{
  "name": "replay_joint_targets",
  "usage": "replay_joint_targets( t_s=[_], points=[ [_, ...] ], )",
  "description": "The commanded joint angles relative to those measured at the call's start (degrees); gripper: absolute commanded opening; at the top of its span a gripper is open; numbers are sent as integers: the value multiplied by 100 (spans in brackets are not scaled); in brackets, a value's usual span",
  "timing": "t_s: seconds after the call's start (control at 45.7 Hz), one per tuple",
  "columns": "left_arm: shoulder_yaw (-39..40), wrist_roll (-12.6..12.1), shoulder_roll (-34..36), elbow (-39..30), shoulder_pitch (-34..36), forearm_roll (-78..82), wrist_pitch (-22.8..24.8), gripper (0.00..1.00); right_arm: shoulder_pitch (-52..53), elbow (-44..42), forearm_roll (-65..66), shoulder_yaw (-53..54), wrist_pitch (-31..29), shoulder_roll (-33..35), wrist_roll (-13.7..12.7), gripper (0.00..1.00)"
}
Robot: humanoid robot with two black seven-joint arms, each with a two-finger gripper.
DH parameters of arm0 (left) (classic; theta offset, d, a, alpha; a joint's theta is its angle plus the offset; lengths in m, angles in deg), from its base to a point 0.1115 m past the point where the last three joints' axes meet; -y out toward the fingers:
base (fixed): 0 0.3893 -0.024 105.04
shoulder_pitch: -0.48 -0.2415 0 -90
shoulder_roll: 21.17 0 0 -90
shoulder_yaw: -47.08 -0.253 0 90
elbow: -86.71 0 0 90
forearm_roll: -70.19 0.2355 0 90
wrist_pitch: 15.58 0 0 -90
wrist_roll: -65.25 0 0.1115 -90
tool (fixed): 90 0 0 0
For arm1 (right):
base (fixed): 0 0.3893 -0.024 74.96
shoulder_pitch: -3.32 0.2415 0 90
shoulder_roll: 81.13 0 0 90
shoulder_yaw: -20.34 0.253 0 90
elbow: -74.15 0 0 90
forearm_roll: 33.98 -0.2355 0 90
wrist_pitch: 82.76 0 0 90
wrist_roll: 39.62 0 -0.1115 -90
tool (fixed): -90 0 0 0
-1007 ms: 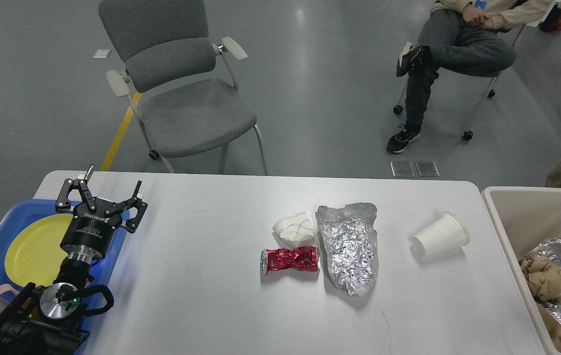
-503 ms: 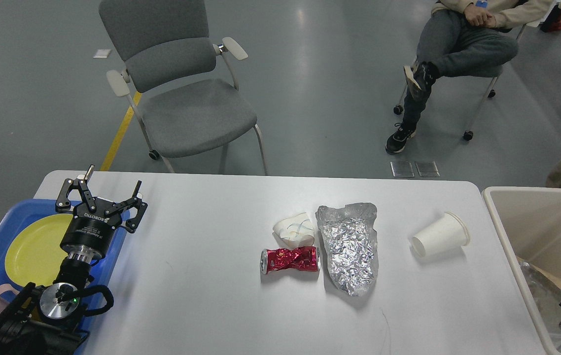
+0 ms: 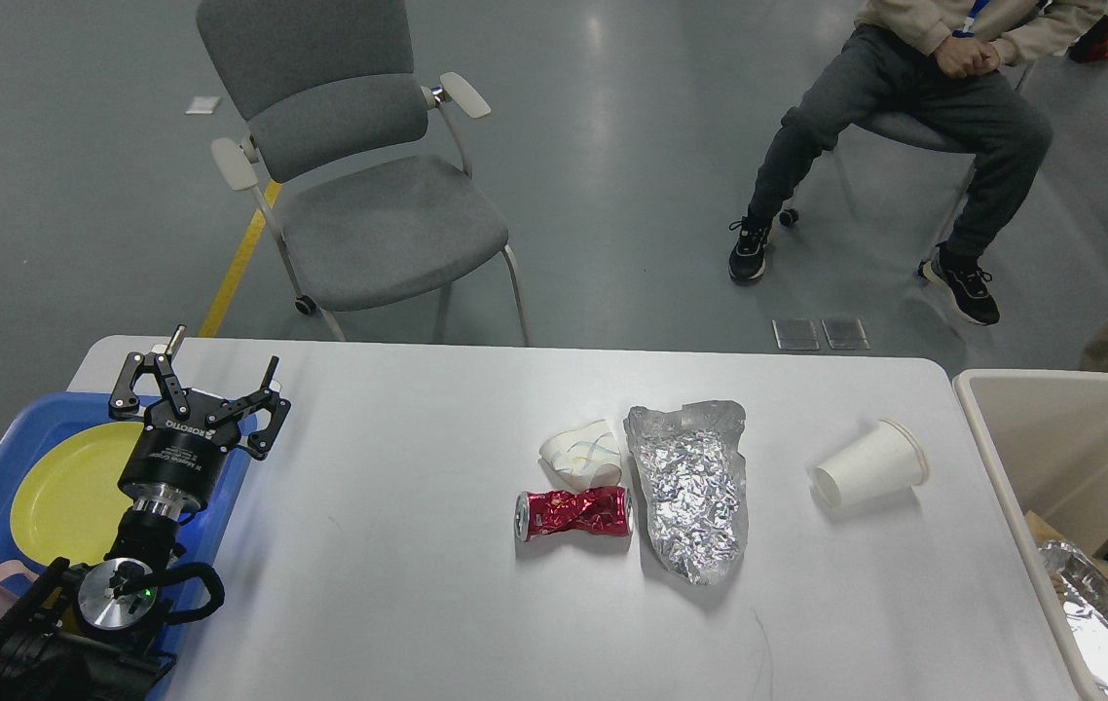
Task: Tidy desktop
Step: 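Raise the right gripper and move it to the foil-wrapped item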
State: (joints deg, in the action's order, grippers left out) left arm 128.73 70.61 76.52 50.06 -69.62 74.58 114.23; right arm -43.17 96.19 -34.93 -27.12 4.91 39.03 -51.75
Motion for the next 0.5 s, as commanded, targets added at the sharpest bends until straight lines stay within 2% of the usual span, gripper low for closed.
replay_joint_targets(
  t_s=[0.0, 0.109, 0.241, 0.416, 0.482],
  points=[
    [0, 0, -5, 0, 5, 0, 0, 96, 1289, 1231, 209, -613, -408, 552, -8, 100],
    [0, 0, -5, 0, -4, 0, 0, 96, 2633, 2145, 209, -1422, -943, 754, 0, 100],
    [0, 0, -5, 0, 5, 0, 0, 96, 4391, 3069, 209, -2372, -1892, 632, 0, 100],
    [0, 0, -5, 0, -4, 0, 0, 96, 6334, 3957, 174, -2855, -3518, -9, -8, 100],
    [0, 0, -5, 0, -4, 0, 0, 96, 7002, 4334, 166, -3031, -3914, -361, -8, 100]
  ],
)
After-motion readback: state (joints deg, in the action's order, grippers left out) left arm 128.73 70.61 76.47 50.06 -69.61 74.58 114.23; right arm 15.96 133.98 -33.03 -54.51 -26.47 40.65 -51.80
